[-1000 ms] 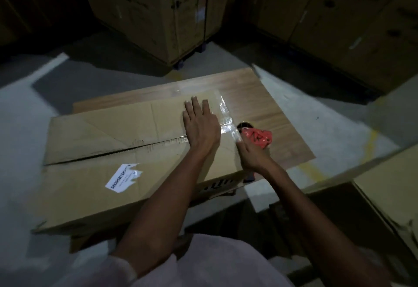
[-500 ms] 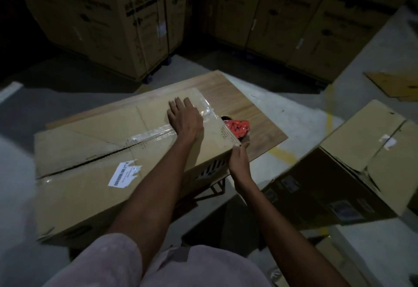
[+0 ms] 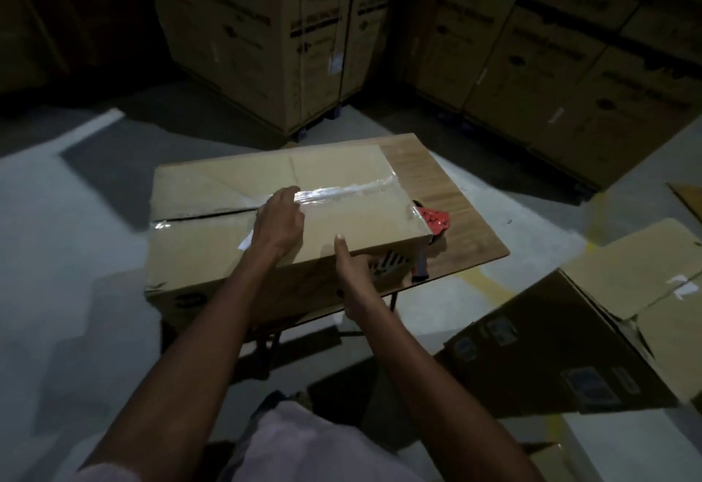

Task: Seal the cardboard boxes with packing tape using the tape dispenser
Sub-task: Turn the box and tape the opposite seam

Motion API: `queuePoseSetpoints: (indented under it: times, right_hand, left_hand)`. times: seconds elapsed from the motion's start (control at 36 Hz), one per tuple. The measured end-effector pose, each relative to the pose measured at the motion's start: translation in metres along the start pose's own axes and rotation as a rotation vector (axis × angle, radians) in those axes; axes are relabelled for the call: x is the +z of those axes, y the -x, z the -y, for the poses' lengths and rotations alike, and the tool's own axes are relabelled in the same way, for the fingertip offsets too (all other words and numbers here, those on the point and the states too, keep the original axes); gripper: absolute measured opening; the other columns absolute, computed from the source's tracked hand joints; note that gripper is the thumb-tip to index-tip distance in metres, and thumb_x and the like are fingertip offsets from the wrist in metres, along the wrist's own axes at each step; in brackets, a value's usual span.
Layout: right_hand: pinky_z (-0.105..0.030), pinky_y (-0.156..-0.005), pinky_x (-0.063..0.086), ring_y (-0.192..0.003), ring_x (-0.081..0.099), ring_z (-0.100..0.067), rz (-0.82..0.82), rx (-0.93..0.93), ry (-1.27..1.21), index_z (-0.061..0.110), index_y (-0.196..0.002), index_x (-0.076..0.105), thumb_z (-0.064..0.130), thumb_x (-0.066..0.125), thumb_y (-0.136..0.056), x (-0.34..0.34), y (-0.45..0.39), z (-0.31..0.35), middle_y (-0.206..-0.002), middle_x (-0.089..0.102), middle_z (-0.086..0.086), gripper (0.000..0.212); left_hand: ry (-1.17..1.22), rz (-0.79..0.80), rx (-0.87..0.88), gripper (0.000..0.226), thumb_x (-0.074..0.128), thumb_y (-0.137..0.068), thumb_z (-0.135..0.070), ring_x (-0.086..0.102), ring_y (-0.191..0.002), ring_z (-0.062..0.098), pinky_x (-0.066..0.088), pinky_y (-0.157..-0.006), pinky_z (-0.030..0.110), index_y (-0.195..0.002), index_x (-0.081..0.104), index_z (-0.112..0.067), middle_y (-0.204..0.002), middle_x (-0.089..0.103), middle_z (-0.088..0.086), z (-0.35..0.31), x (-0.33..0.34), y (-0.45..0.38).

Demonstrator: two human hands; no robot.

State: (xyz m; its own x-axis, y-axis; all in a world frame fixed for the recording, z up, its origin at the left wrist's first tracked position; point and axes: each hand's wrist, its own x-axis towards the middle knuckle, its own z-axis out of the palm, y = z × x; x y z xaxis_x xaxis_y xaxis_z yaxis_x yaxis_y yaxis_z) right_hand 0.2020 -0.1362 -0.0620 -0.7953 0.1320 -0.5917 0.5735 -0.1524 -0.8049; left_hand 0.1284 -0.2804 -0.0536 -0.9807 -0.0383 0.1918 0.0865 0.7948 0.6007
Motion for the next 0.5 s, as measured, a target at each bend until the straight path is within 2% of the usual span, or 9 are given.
queuePoseSetpoints:
  times: [0.06, 0.11, 0.22, 0.33, 0.42, 0.5]
  right_hand:
    - [-0.046, -0.12, 0.037, -0.147, 0.04, -0.034, -0.01, -0.018, 0.018, 0.013, -0.162, -0.023, 0.051, 0.066, -0.098, 0.011, 0.0, -0.006, -0.163, 0.036, -0.013, 0.116]
    - [-0.045, -0.119, 0.04, -0.142, 0.045, -0.033, -0.013, -0.031, 0.055, 0.01, -0.16, -0.028, 0.04, 0.072, -0.095, 0.017, -0.005, -0.012, -0.158, 0.044, -0.013, 0.123]
    - [-0.039, -0.11, 0.046, -0.132, 0.053, -0.03, -0.11, -0.078, 0.085, 0.007, -0.166, 0.01, 0.034, 0.077, -0.09, 0.022, -0.014, -0.017, -0.146, 0.054, -0.014, 0.105]
    - [-0.038, -0.103, 0.049, -0.12, 0.057, -0.028, -0.193, -0.165, 0.05, 0.007, -0.165, 0.012, 0.029, 0.073, -0.09, 0.03, -0.022, -0.009, -0.132, 0.057, -0.011, 0.1]
    - [-0.045, -0.108, 0.049, -0.124, 0.057, -0.032, -0.236, -0.196, -0.005, 0.004, -0.163, 0.014, 0.026, 0.069, -0.094, 0.041, -0.029, 0.0, -0.138, 0.057, -0.015, 0.092]
    - [-0.044, -0.107, 0.048, -0.123, 0.054, -0.029, -0.267, -0.224, -0.037, 0.004, -0.163, 0.014, 0.024, 0.066, -0.098, 0.055, -0.038, 0.017, -0.142, 0.052, -0.012, 0.086]
  left_hand:
    - [-0.038, 0.016, 0.044, 0.041, 0.058, -0.099, -0.015, 0.055, -0.124, 0.032, 0.042, -0.106, 0.045, -0.139, 0.055, -0.007, -0.137, 0.06, 0.015, 0.013, -0.012, 0.0]
    - [-0.102, 0.022, 0.065, 0.038, 0.056, -0.099, -0.015, 0.054, -0.124, 0.032, 0.041, -0.106, 0.045, -0.137, 0.057, -0.007, -0.135, 0.06, 0.015, 0.03, -0.022, -0.005]
    - [-0.27, 0.033, 0.017, 0.039, 0.049, -0.102, -0.023, 0.046, -0.129, 0.034, 0.035, -0.108, 0.048, -0.139, 0.052, -0.011, -0.14, 0.053, 0.013, 0.068, -0.042, -0.016]
    - [-0.329, 0.032, -0.022, 0.061, 0.058, -0.096, -0.046, 0.046, -0.128, 0.038, 0.034, -0.105, 0.052, -0.147, 0.045, -0.016, -0.141, 0.051, 0.016, 0.098, -0.068, -0.029]
    - [-0.353, 0.09, -0.026, 0.08, 0.06, -0.09, -0.065, 0.04, -0.131, 0.038, 0.03, -0.108, 0.051, -0.151, 0.04, -0.018, -0.145, 0.046, 0.016, 0.118, -0.087, -0.039]
    - [-0.407, 0.137, -0.012, 0.08, 0.053, -0.091, -0.07, 0.037, -0.133, 0.036, 0.031, -0.109, 0.05, -0.149, 0.04, -0.016, -0.148, 0.041, 0.015, 0.136, -0.103, -0.047]
